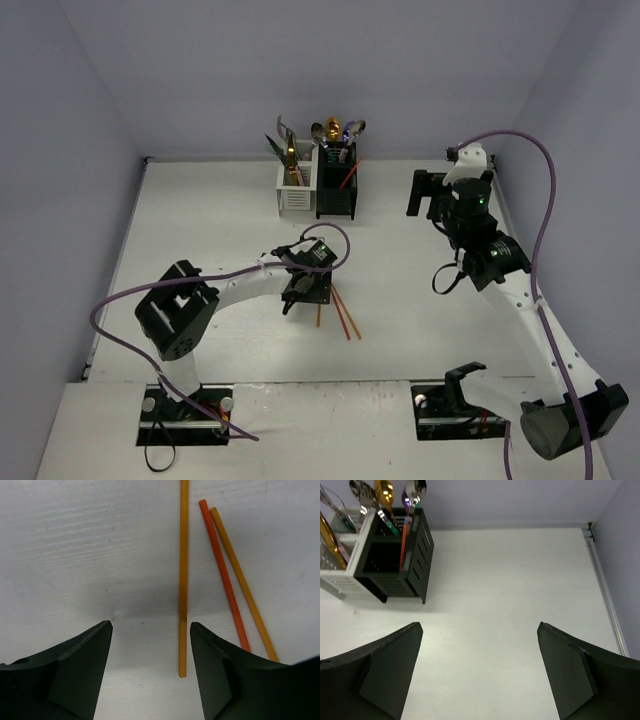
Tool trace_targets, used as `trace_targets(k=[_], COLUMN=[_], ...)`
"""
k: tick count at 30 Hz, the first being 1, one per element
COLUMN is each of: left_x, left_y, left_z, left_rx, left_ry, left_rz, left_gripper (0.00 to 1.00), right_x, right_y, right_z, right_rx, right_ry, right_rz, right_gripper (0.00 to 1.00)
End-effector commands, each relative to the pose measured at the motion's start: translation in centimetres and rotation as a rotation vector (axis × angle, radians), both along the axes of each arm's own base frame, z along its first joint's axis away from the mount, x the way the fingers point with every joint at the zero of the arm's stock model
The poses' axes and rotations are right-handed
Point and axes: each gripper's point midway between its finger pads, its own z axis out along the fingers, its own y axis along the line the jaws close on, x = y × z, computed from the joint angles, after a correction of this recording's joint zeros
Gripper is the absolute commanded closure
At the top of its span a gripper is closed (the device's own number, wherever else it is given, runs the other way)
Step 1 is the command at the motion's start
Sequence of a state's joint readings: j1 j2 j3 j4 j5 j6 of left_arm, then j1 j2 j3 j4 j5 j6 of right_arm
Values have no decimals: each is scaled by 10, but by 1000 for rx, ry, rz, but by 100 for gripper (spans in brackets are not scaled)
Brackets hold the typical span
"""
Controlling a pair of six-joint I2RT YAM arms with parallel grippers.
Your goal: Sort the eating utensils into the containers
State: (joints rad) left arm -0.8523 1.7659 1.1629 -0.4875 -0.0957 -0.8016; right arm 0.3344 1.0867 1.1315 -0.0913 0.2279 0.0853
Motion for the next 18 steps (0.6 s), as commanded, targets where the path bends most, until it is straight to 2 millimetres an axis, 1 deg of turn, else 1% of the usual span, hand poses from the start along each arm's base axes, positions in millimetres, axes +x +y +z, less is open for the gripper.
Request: trace_targets(k=[1, 2, 4, 7, 9, 13, 14, 15, 17, 18], left_x=[7, 7, 6, 3, 0, -7, -8, -10, -12, -13], left_y=[-16, -18, -22, -22, -22, -14, -11, -9, -5, -2], left_z=[10, 9, 5, 0, -3, -11, -14, -15, -17, -17], left_rx=[-18, -14, -1, 14, 22, 61, 70, 75, 86, 92], left_ry=[-22, -22, -21, -6, 0, 19, 26, 28, 31, 30], left_rz=[15, 11, 8, 10, 8, 23, 28, 28, 35, 36], left_gripper=[46, 50, 54, 55, 56, 68, 73, 73, 85, 90], right_x=[-18, -22, -27, -32, -35, -39, -39, -40, -41, -42], right_y=[-4, -2, 2, 9, 13, 21, 25, 28, 33, 39], right_z=[-6, -11, -18, -32, -37, -44, -46, -47, -52, -53], right_rx=[33, 40, 61, 89, 103, 126, 137, 144, 157, 173], right_ry=[21, 34, 54, 91, 106, 134, 144, 150, 166, 176], right_rz=[-2, 9, 28, 64, 77, 114, 135, 150, 167, 195], right_gripper=[3, 2, 2, 2, 2, 2, 2, 2, 2, 2])
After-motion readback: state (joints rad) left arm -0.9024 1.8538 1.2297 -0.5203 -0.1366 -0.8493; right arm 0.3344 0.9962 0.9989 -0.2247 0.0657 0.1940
